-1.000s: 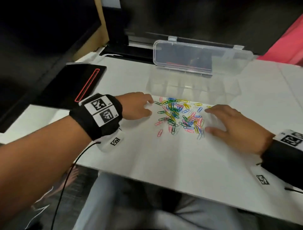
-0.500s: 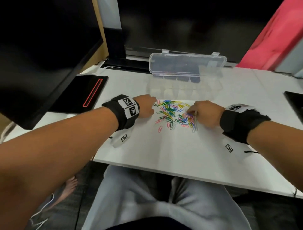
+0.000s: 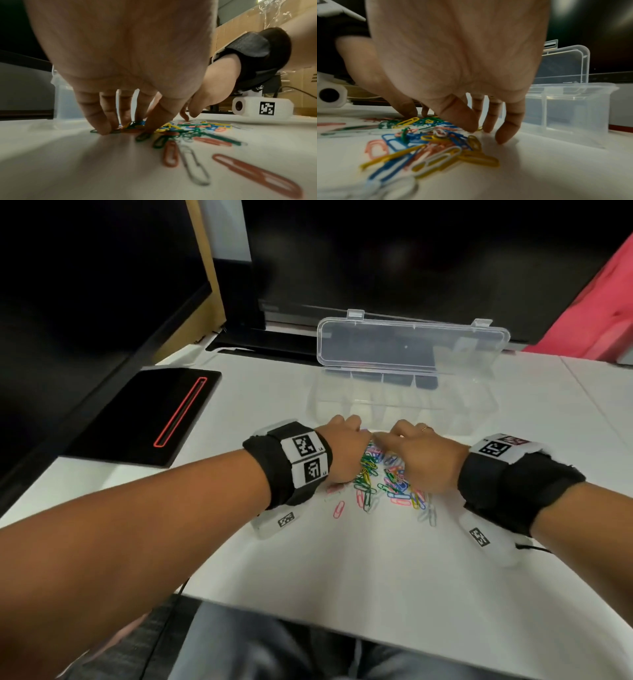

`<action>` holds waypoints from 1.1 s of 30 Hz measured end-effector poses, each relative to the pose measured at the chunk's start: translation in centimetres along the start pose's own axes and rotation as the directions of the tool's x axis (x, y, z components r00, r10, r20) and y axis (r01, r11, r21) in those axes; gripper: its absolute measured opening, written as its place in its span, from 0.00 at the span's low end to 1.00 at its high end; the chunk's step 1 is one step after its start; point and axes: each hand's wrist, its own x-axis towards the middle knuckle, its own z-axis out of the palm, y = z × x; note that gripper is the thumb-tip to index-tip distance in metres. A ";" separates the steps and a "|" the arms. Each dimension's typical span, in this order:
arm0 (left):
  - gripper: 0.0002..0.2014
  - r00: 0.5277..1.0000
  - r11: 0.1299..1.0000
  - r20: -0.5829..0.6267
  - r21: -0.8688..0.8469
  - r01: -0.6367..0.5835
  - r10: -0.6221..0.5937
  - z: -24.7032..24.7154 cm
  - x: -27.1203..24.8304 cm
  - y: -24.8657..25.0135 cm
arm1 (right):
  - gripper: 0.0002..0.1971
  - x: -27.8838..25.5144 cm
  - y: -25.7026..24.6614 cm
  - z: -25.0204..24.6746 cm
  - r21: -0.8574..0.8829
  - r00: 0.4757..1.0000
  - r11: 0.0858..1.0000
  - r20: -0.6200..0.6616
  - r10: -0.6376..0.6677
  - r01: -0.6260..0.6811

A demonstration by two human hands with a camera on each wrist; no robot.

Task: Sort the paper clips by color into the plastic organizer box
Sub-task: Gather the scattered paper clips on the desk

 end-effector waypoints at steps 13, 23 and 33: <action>0.60 0.971 0.995 0.217 0.036 0.094 -0.100 -1.2 -3.9 -2.0 | 0.65 -6.5 1.8 -0.4 0.030 0.973 0.977 0.108 0.205 -0.209; 0.39 0.999 0.982 0.009 -0.186 0.043 -0.042 -0.9 -4.0 -0.1 | 0.57 -5.2 -1.6 -0.7 0.011 0.982 0.990 0.128 0.136 -0.138; 0.11 0.992 0.992 0.052 -0.052 0.115 -0.113 -1.2 -3.1 1.5 | 0.45 -4.7 -1.6 -0.1 0.149 0.983 0.973 0.090 0.163 -0.175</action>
